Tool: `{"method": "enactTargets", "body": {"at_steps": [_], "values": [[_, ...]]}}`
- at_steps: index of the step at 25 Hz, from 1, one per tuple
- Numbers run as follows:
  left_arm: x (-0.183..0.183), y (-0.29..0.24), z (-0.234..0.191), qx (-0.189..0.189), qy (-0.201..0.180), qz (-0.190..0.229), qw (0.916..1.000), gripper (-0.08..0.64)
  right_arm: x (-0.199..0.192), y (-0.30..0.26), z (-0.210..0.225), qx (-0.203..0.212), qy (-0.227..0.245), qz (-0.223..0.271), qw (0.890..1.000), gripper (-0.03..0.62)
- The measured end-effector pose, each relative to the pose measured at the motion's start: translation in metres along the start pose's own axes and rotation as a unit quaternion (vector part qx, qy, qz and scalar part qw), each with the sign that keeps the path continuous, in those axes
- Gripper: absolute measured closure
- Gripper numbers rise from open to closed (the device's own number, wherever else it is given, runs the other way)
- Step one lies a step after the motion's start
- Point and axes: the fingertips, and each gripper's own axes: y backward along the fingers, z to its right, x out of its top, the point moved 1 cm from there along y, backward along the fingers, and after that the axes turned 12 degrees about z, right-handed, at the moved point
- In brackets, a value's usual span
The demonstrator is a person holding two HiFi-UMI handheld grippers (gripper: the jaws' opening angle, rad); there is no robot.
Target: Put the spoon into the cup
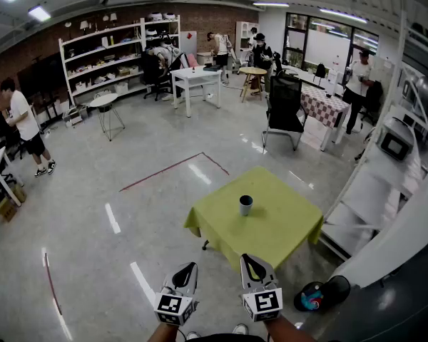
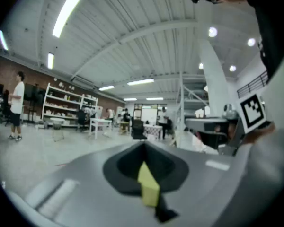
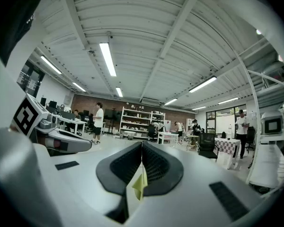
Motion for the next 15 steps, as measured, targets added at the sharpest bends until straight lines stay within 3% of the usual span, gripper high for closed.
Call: {"method": "enactTargets", "body": {"at_steps": [15], "values": [[0.003,0.013,-0.017,-0.004,0.011,0.011,0.9999,0.554,0.01,-0.007,-0.019,-0.007,-0.004,0.015,1.0,0.583]]}}
